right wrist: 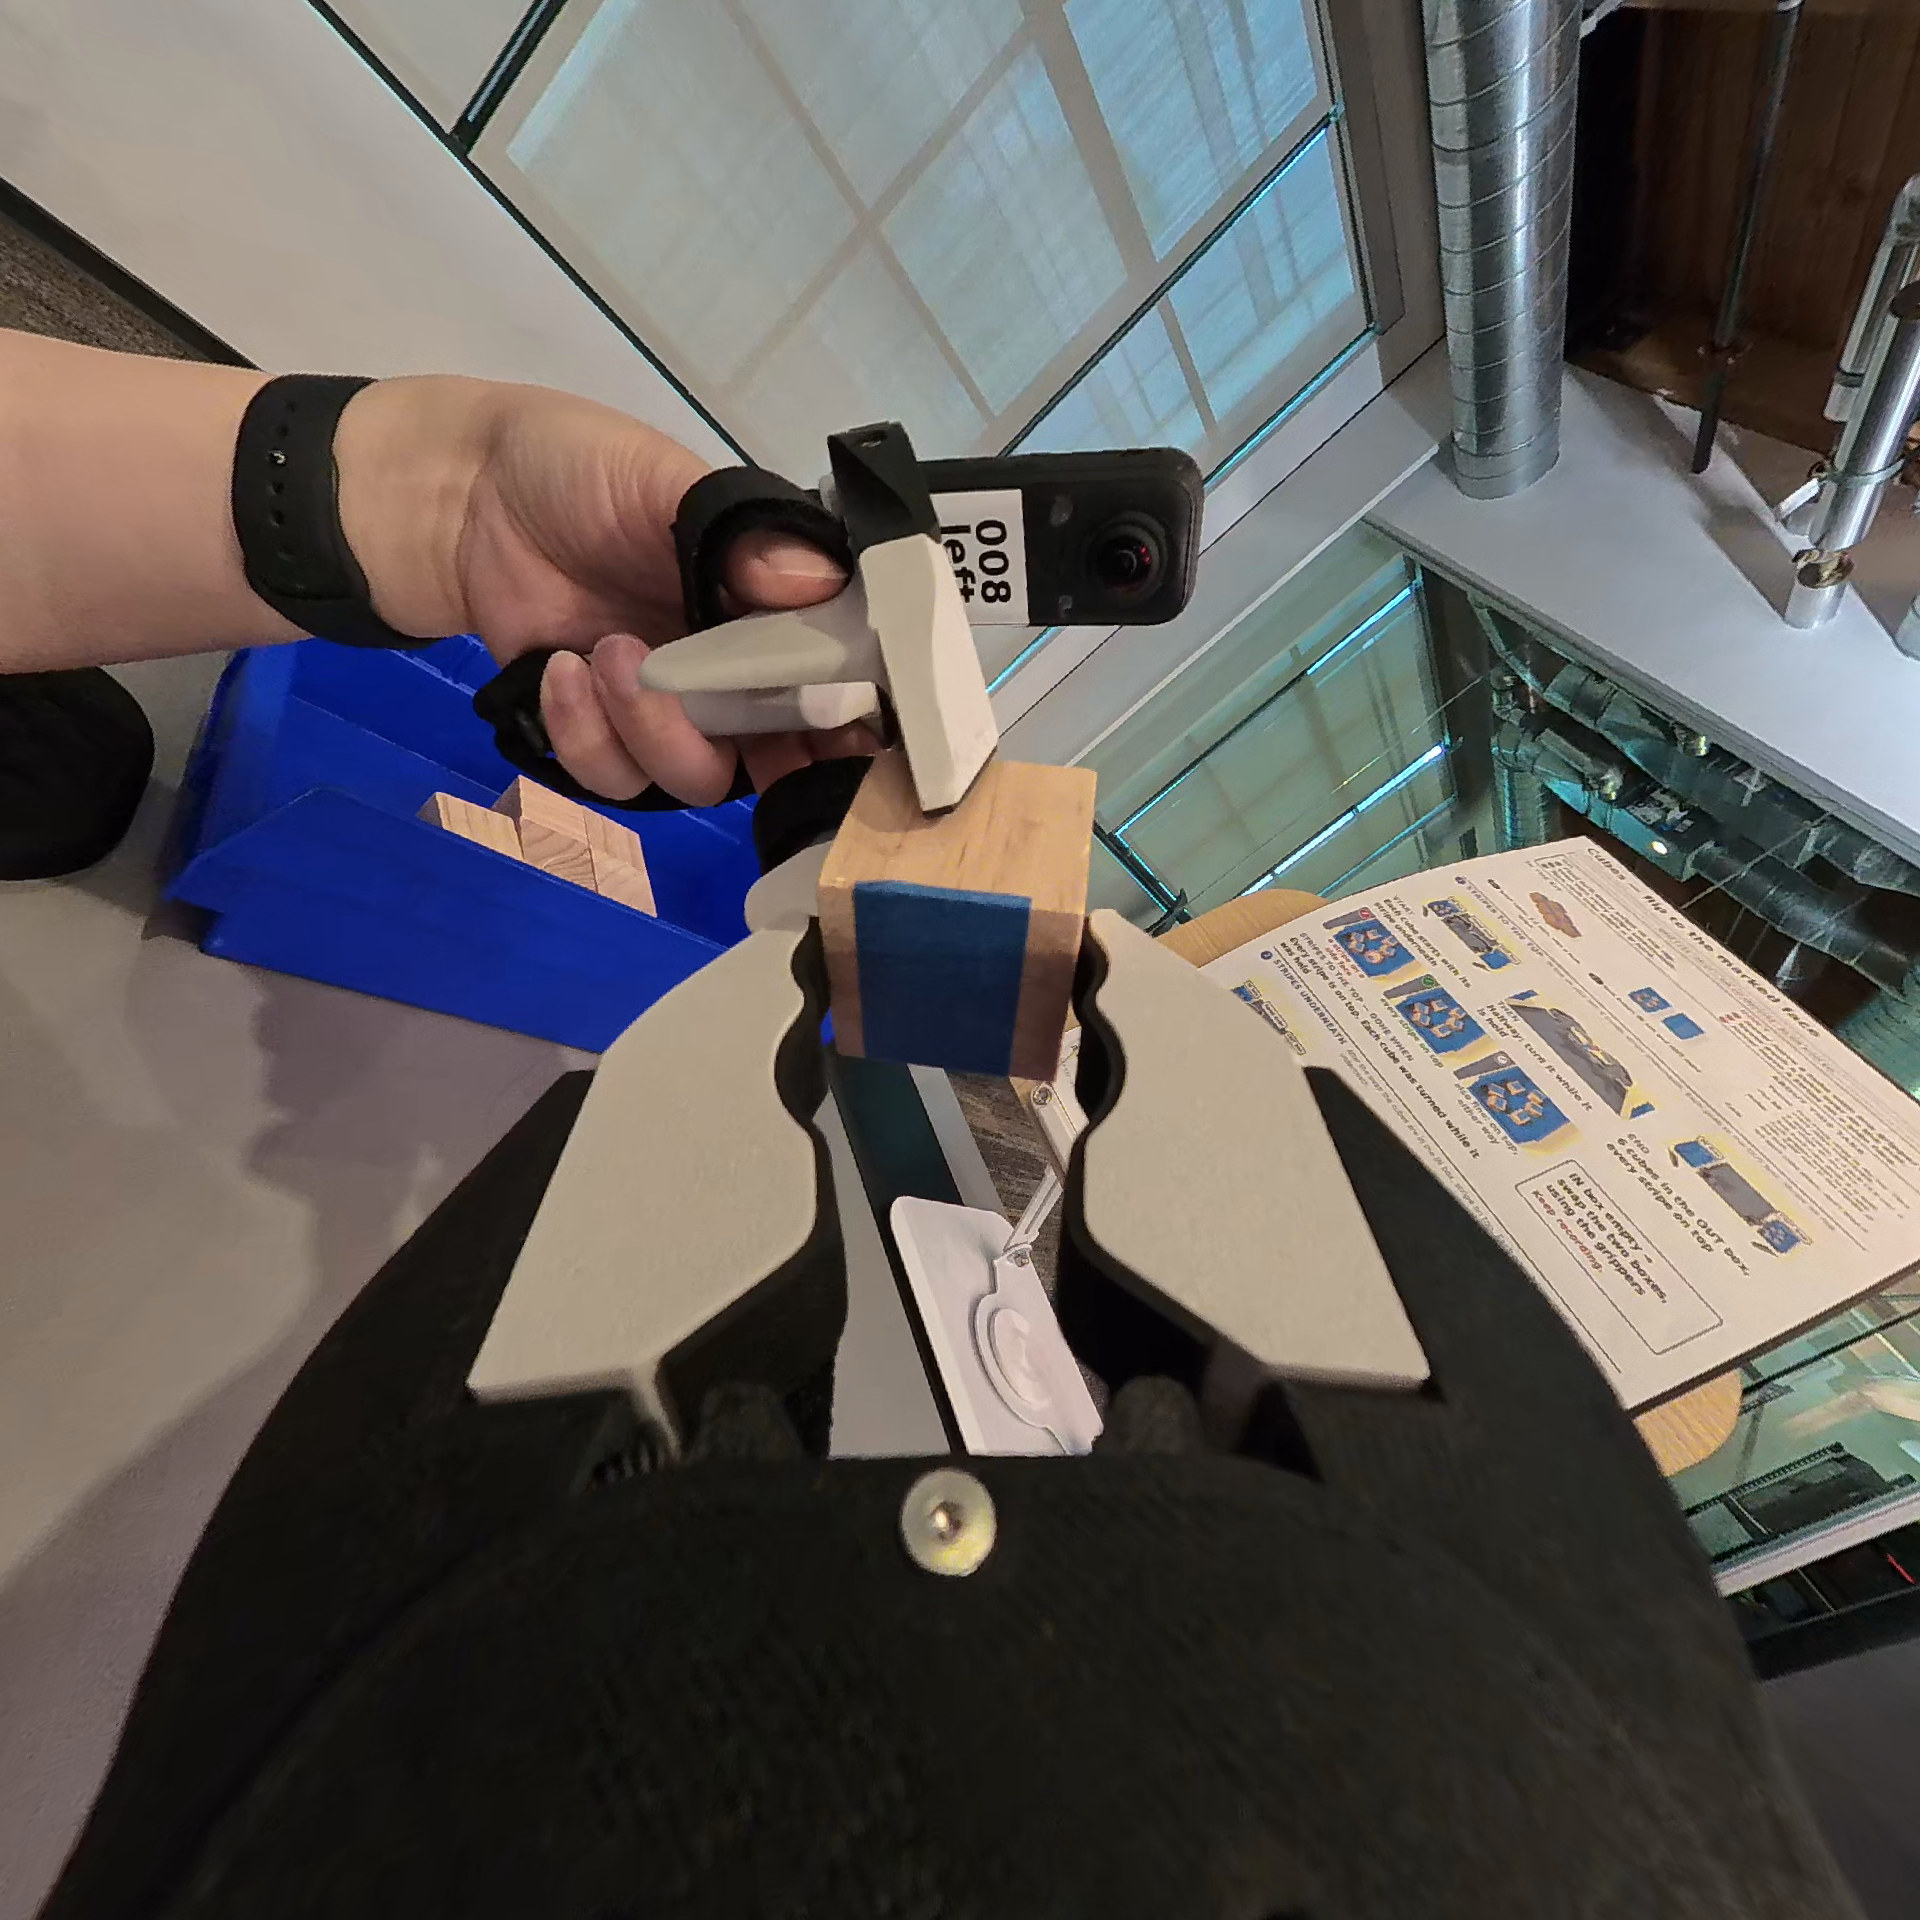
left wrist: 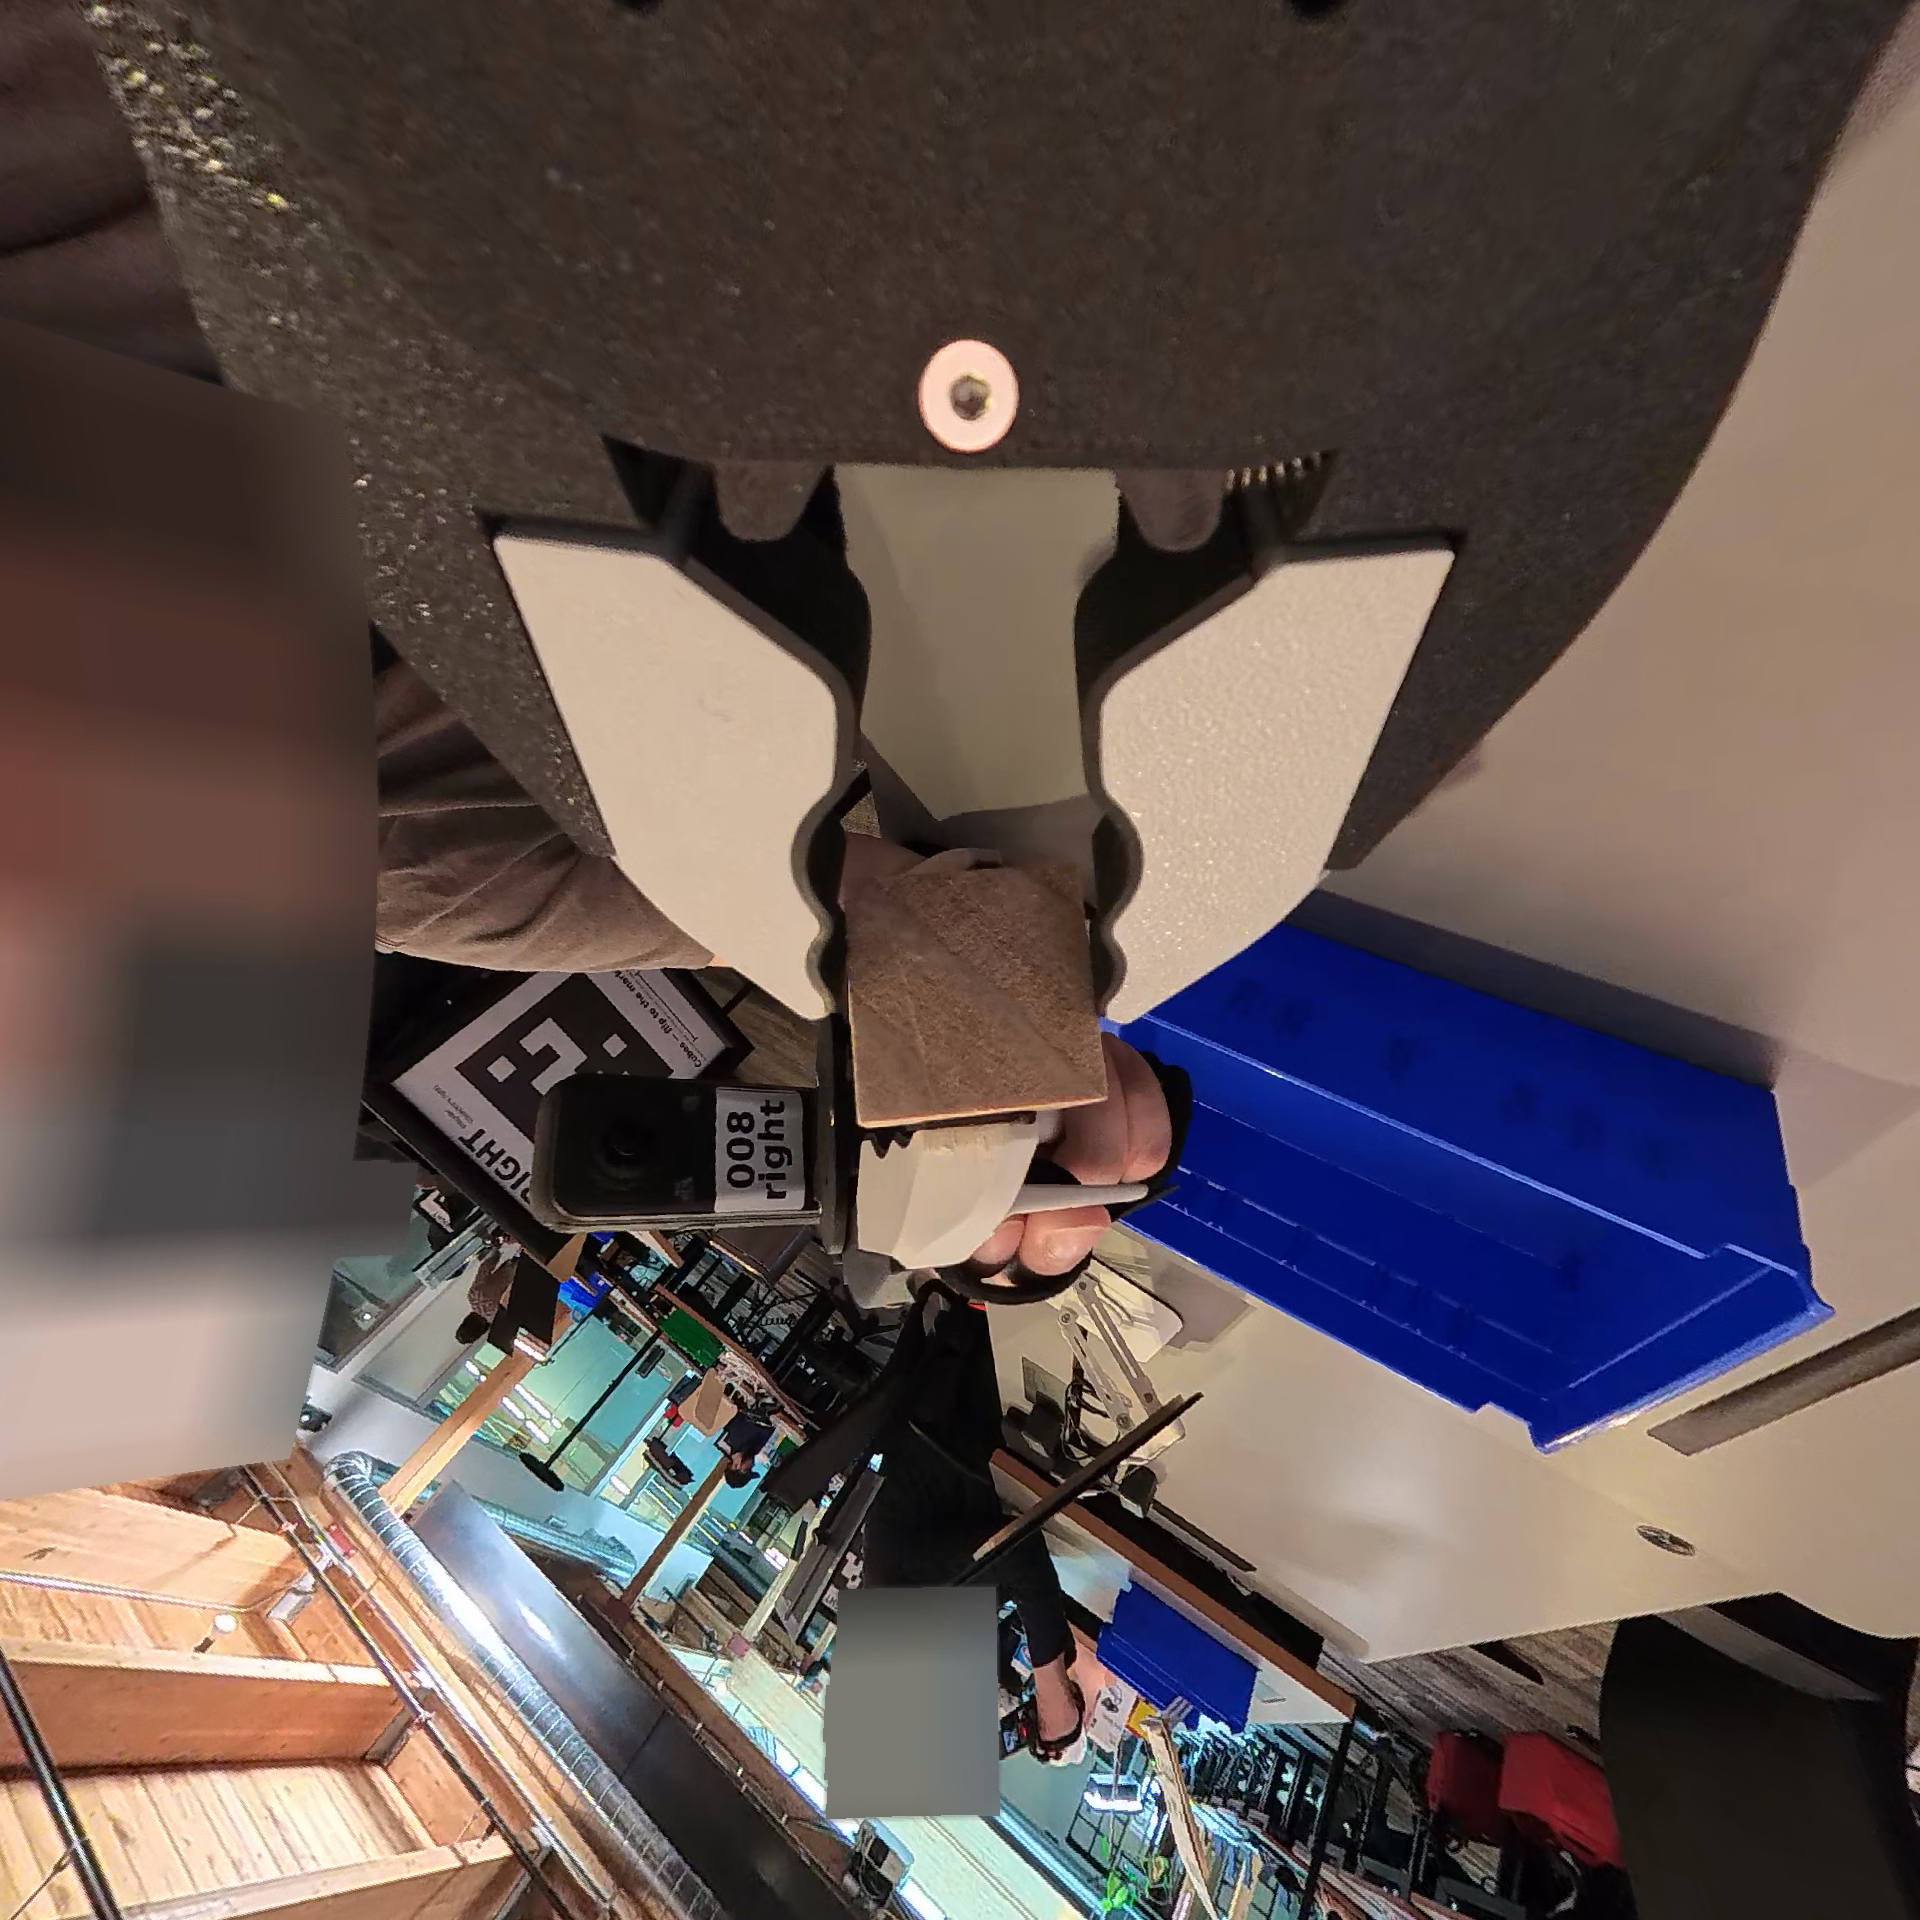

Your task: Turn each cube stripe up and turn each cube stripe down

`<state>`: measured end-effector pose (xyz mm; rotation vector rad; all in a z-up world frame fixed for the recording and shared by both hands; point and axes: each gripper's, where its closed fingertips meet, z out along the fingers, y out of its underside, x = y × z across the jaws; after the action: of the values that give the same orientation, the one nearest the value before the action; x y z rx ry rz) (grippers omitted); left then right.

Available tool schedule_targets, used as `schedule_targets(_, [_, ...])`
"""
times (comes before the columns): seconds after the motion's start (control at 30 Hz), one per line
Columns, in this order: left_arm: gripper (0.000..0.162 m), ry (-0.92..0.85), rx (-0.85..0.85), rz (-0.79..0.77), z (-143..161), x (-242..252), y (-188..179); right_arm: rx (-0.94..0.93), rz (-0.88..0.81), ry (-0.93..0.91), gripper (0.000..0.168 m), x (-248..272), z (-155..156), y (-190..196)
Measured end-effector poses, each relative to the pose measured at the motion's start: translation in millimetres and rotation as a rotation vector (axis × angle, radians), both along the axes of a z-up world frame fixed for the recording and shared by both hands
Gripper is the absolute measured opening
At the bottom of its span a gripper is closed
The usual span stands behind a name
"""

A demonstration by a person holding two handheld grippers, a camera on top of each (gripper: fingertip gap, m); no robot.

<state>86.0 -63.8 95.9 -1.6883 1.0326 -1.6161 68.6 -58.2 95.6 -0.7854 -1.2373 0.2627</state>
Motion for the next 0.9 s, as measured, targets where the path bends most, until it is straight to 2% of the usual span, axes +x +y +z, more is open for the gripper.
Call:
schedule_targets(0.03, [0.045, -0.002, 0.001, 0.001, 0.4, 0.1, -0.1, 0.004, -0.001, 0.004, 0.046, 0.0, 0.4, -0.1])
schedule_targets(0.37, [0.045, -0.023, 0.018, -0.007, 4.6, -0.1, -3.1, -0.011, 0.015, 0.044, 0.044, 2.2, 6.1, -3.3])
schedule_targets(0.53, [0.059, -0.025, 0.051, 0.023, 7.0, -0.5, 0.2, -0.094, 0.068, 0.059, 0.044, 7.4, 11.4, -4.0])
schedule_targets(0.63, [0.064, -0.003, 0.111, 0.072, 13.6, -10.3, 1.9, -0.110, -0.015, 0.006, 0.045, 37.9, 27.9, 9.0])
schedule_targets(0.7, [0.061, 0.014, 0.164, 0.109, 20.2, -22.5, 1.2, -0.253, -0.092, -0.053, 0.045, 78.1, 33.9, 28.2])
schedule_targets(0.77, [0.054, 0.043, 0.208, 0.175, 24.6, -35.6, 4.8, -0.492, -0.237, -0.051, 0.045, 128.4, 29.5, 63.9])
schedule_targets(0.9, [0.049, 0.078, 0.228, 0.250, 27.1, -49.4, 10.3, -1.070, -0.574, -0.157, 0.045, 216.6, -38.5, 115.8])
